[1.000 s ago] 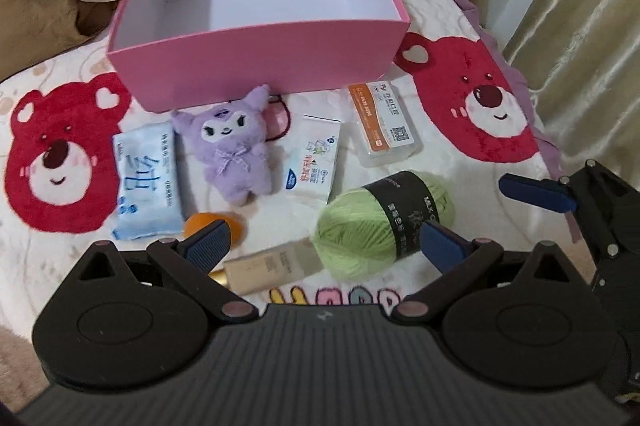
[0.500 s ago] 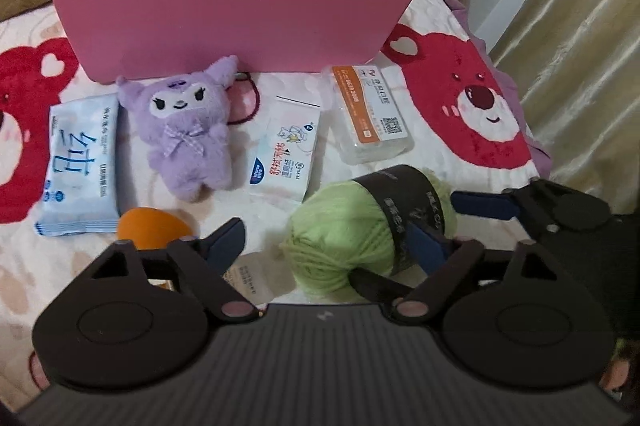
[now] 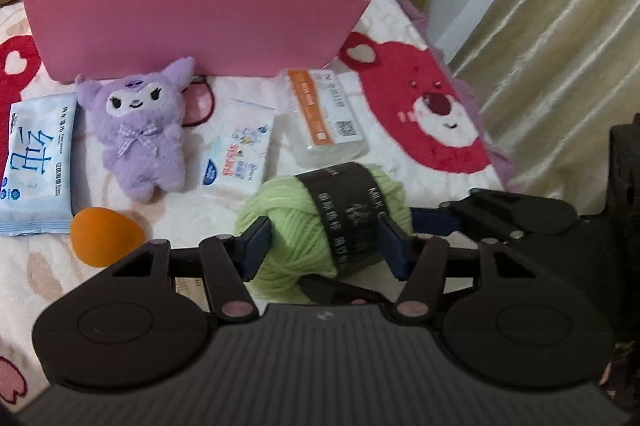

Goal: Organize objects
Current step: 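Reach the left tool to the green yarn ball and close on it, then lift the yarn ball with the left tool and carry it into the pink box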

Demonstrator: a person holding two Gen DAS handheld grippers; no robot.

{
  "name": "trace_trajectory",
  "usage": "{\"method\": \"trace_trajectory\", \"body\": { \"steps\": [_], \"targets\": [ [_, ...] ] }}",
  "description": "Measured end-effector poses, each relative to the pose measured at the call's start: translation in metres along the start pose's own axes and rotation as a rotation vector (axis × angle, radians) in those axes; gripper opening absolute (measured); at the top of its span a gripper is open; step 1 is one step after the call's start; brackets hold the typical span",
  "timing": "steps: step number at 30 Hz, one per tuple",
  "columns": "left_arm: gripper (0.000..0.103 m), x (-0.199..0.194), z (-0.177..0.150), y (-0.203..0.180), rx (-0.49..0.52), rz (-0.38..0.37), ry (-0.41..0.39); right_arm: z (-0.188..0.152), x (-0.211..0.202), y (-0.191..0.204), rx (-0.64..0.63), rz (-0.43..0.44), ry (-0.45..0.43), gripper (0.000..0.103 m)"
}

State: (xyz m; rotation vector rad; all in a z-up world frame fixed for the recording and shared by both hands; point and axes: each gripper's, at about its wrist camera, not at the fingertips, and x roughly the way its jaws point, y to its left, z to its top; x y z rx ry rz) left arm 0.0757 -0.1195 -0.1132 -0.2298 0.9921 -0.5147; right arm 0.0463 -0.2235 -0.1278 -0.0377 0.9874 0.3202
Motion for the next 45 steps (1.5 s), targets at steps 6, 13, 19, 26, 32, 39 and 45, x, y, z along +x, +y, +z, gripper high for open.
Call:
{"method": "trace_trajectory", "body": {
  "steps": [6,13,19,26,32,39,45],
  "targets": [
    [0.056,-0.003,0.001,-0.002,0.010,0.040,0.010,0.000,0.004,-0.001,0.009,-0.005,0.026,0.080],
    [0.071,0.002,0.001,0.016,-0.024,0.124,0.004,0.000,0.016,-0.008,0.066,-0.057,0.110,0.096],
    [0.071,0.022,-0.003,0.021,-0.090,0.010,0.046,-0.001,0.029,-0.018,0.112,-0.005,0.141,0.088],
    [0.062,0.006,-0.008,-0.002,0.067,0.038,-0.029,-0.005,0.006,0.002,0.016,-0.013,0.047,0.067],
    [0.062,-0.005,-0.009,-0.002,0.072,0.038,-0.037,-0.004,-0.011,0.018,-0.080,-0.042,-0.046,0.067],
    [0.059,-0.038,-0.002,-0.015,0.113,0.025,-0.086,-0.004,-0.045,0.026,-0.086,-0.057,-0.184,0.066],
    [0.059,-0.070,0.018,-0.027,0.164,0.041,-0.129,0.008,-0.072,0.032,-0.078,-0.045,-0.279,0.065]
  ]
}}
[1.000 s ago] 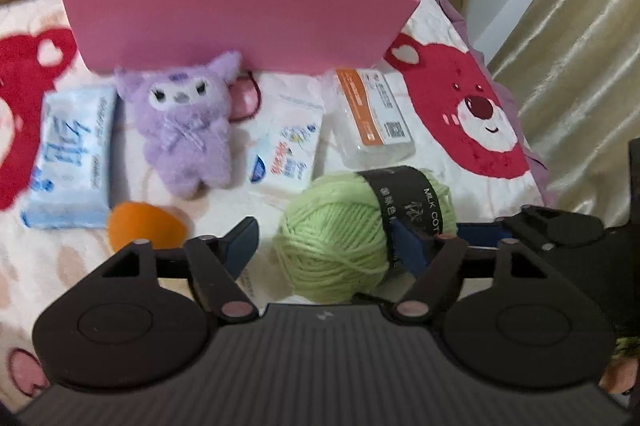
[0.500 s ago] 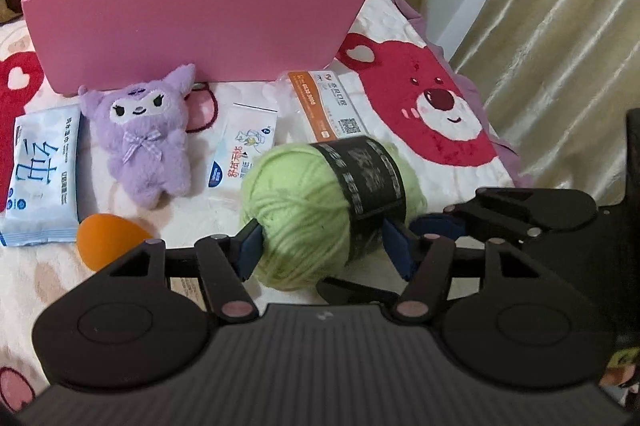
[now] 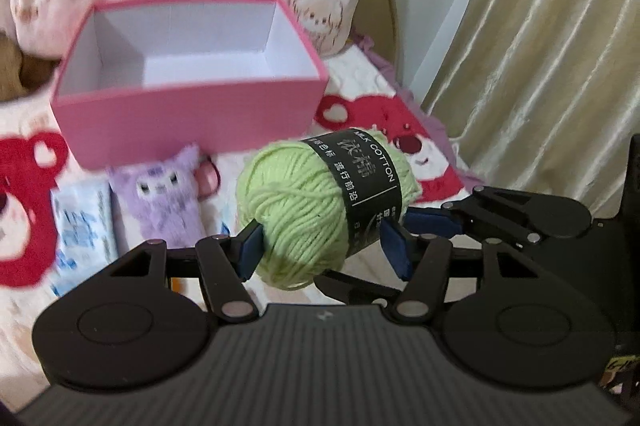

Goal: Organize objects
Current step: 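Lift the yarn ball with the left tool and carry it into the pink box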

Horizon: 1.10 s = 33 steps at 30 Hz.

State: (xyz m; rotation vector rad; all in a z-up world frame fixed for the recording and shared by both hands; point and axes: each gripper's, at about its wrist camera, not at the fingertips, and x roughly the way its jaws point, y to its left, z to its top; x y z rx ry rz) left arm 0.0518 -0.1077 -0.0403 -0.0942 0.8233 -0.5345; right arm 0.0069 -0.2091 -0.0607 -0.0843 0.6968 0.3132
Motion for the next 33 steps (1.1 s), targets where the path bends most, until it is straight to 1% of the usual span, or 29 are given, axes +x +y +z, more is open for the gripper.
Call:
{"method": "trace_trajectory", "body": {
  "steps": [4,8,10,13,15,17,19,21,23,24,26,28,31,33],
  "targets": [
    [0.059,-0.015,0.030,-0.001,0.049,0.016,-0.022,0.030,-0.010,-0.002,-0.025,-0.001,-0.064,0.065],
    [0.059,-0.027,0.069,0.005,0.096,0.044,-0.079,0.063,-0.010,-0.007,-0.041,0.011,-0.134,0.065],
    [0.059,-0.028,0.090,0.010,0.112,0.057,-0.103,0.079,-0.004,-0.012,-0.041,0.015,-0.158,0.065],
    [0.059,-0.018,0.116,0.020,0.115,0.075,-0.112,0.098,0.018,-0.021,-0.041,0.016,-0.155,0.065],
    [0.059,-0.003,0.133,0.030,0.105,0.080,-0.109,0.107,0.036,-0.028,-0.027,0.022,-0.135,0.065],
    [0.059,0.021,0.146,0.045,0.075,0.072,-0.095,0.116,0.059,-0.039,0.009,0.029,-0.105,0.065],
    [0.059,0.048,0.156,0.061,0.024,0.060,-0.045,0.123,0.085,-0.053,0.052,0.031,-0.066,0.064],
    [0.057,0.077,0.161,0.081,-0.031,0.042,-0.007,0.127,0.107,-0.066,0.083,0.026,-0.027,0.061],
    [0.056,0.099,0.163,0.097,-0.080,0.027,0.014,0.131,0.129,-0.078,0.119,0.029,0.013,0.059],
    [0.055,0.109,0.163,0.102,-0.094,0.020,0.025,0.132,0.139,-0.083,0.133,0.022,0.033,0.057],
    [0.054,0.126,0.163,0.110,-0.121,0.006,0.040,0.134,0.155,-0.088,0.138,-0.008,0.079,0.053],
    [0.053,0.139,0.160,0.117,-0.149,-0.013,0.056,0.135,0.167,-0.092,0.149,-0.039,0.123,0.053],
    [0.053,0.155,0.153,0.122,-0.168,-0.022,0.079,0.133,0.177,-0.095,0.162,-0.068,0.166,0.052],
    [0.053,0.161,0.148,0.124,-0.148,-0.013,0.096,0.132,0.184,-0.093,0.157,-0.098,0.198,0.052]
  ]
}}
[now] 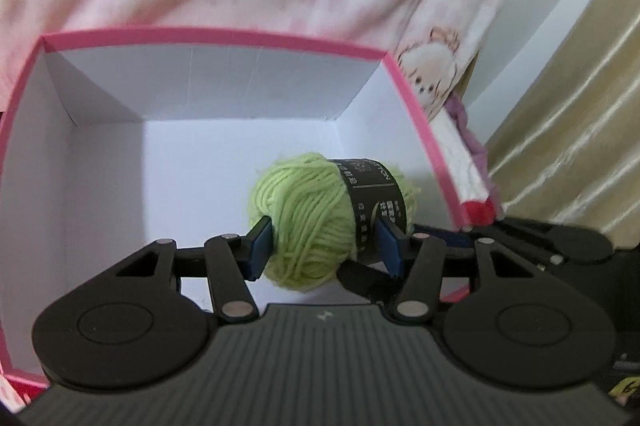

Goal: Organize objects
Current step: 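Lift the yarn ball with the left tool and carry it into the pink box, then open the left tool to drop the yarn ball and withdraw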

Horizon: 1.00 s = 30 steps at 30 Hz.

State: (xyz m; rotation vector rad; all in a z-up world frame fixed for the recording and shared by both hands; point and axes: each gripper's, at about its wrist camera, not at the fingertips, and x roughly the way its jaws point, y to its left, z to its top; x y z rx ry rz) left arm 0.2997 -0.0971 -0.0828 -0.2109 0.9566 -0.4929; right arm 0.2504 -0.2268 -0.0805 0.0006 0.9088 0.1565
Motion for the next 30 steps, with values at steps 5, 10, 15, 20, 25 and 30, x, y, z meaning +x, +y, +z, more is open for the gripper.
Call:
{"method": "trace_trajectory", "body": {
  "steps": [5,10,15,20,25,30],
  "targets": [
    [0.052,0.017,-0.003,0.011,-0.022,0.046,0.042,-0.003,0.014,0.007,-0.038,-0.050,-0.001,0.052],
    [0.044,0.013,-0.001,0.012,-0.003,0.048,0.033,-0.008,0.002,0.001,-0.040,-0.010,-0.024,0.051],
    [0.040,0.022,-0.006,0.008,-0.032,-0.028,0.045,-0.013,-0.003,-0.006,-0.043,0.035,-0.036,0.051],
    [0.042,0.025,-0.007,-0.001,-0.027,-0.001,0.031,-0.014,-0.003,-0.005,-0.043,0.045,-0.042,0.051],
    [0.054,0.008,-0.002,-0.008,-0.038,0.030,0.063,-0.017,-0.023,-0.006,-0.030,0.061,-0.061,0.053],
    [0.061,-0.033,0.000,-0.018,-0.022,0.055,0.083,-0.025,-0.053,-0.006,0.021,0.096,-0.082,0.062]
  ]
}}
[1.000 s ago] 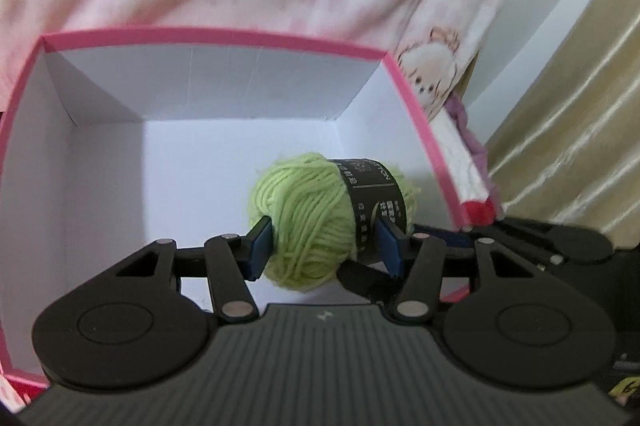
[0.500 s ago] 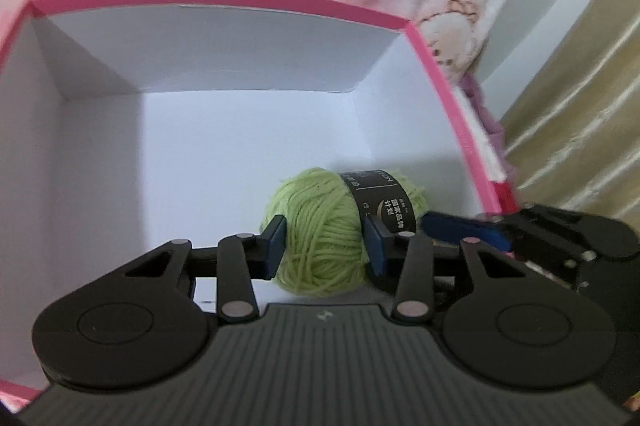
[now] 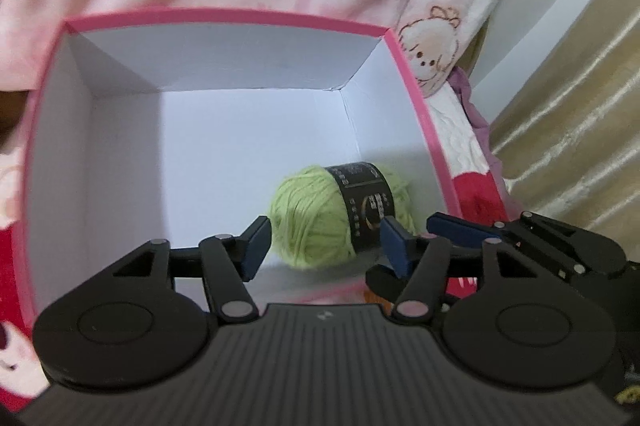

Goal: Organize objects
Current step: 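Open the left tool to drop the yarn ball and withdraw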

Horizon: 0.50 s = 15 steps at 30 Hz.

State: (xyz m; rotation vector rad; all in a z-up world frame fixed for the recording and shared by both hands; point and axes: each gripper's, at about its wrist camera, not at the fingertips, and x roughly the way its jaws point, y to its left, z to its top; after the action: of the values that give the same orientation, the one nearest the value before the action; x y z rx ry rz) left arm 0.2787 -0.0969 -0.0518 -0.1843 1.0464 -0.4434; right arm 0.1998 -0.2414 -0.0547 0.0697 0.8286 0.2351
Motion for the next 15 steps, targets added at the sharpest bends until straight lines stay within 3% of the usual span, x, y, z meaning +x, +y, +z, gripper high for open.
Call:
{"method": "trace_trajectory", "body": {
  "steps": [7,15],
  "targets": [
    [0.069,-0.069,-0.021,-0.016,0.075,0.046,-0.015,-0.002,-0.046,0.022,-0.019,0.021,-0.017,0.065],
    [0.075,-0.140,-0.065,-0.023,0.122,0.133,0.036,-0.018,-0.101,0.056,-0.093,0.059,0.003,0.072]
  ]
}}
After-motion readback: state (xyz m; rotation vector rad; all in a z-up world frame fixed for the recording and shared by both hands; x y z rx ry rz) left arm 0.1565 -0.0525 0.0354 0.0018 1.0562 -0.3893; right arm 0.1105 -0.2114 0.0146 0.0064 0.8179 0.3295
